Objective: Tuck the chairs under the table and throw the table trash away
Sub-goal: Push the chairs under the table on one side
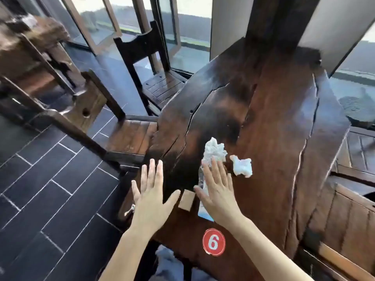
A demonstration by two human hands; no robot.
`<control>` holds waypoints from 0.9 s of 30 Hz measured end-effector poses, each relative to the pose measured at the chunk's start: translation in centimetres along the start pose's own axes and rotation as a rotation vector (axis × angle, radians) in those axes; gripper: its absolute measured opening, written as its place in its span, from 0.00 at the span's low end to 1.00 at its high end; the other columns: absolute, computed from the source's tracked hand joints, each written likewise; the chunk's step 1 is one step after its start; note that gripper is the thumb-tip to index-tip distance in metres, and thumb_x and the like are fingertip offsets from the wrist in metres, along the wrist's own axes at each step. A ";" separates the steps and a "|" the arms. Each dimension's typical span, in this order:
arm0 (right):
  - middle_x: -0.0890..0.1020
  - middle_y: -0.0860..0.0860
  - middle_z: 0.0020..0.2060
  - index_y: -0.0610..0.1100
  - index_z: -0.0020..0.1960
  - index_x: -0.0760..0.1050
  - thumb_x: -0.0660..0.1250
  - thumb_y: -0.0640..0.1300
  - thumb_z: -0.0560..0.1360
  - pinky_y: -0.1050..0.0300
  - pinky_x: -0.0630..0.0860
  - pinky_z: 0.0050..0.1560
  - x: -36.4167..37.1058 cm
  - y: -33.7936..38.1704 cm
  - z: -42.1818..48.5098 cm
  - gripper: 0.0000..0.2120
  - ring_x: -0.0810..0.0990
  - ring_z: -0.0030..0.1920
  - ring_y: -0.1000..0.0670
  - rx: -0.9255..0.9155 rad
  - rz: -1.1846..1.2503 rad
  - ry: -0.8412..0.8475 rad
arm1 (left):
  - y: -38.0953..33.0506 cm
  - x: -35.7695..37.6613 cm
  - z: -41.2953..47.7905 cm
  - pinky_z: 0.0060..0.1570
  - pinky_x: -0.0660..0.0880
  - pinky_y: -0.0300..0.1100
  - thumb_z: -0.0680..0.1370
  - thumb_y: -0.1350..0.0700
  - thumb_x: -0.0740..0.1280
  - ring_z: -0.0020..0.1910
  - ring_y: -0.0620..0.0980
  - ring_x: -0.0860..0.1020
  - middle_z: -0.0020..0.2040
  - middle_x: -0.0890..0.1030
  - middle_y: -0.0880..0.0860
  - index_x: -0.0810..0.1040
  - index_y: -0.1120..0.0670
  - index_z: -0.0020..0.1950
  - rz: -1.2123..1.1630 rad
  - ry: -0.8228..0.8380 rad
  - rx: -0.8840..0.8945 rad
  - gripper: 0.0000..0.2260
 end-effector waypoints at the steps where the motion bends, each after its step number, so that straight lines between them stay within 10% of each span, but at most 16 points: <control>1: 0.32 0.55 0.75 0.58 0.75 0.34 0.39 0.66 0.73 0.48 0.33 0.73 0.7 1.3 0.3 0.34 0.27 0.72 0.55 -0.019 -0.006 0.031 | 1.1 -0.8 -0.3 0.70 0.34 0.55 0.70 0.31 0.45 0.72 0.42 0.29 0.73 0.31 0.42 0.32 0.43 0.73 -0.016 -0.022 -0.041 0.38; 6: 0.31 0.56 0.74 0.58 0.75 0.34 0.39 0.66 0.74 0.46 0.34 0.73 3.8 7.8 1.9 0.33 0.26 0.72 0.56 -0.153 -0.119 0.092 | 6.6 -4.5 -1.3 0.70 0.33 0.55 0.77 0.40 0.57 0.72 0.42 0.30 0.74 0.33 0.43 0.35 0.45 0.75 -0.155 -0.115 -0.155 0.36; 27: 0.33 0.54 0.75 0.54 0.76 0.36 0.39 0.65 0.75 0.43 0.29 0.71 22.6 45.9 14.0 0.33 0.27 0.73 0.51 -0.590 -0.336 0.096 | 41.3 -25.1 -1.6 0.70 0.35 0.57 0.78 0.37 0.50 0.74 0.49 0.31 0.76 0.34 0.50 0.30 0.45 0.73 0.102 -0.330 -0.217 0.34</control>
Point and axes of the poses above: each hand's wrist, its own z-axis towards the middle knuckle, its own x-axis out of the palm, y = z × x, the point moved 8 cm from there along z, towards the middle knuckle
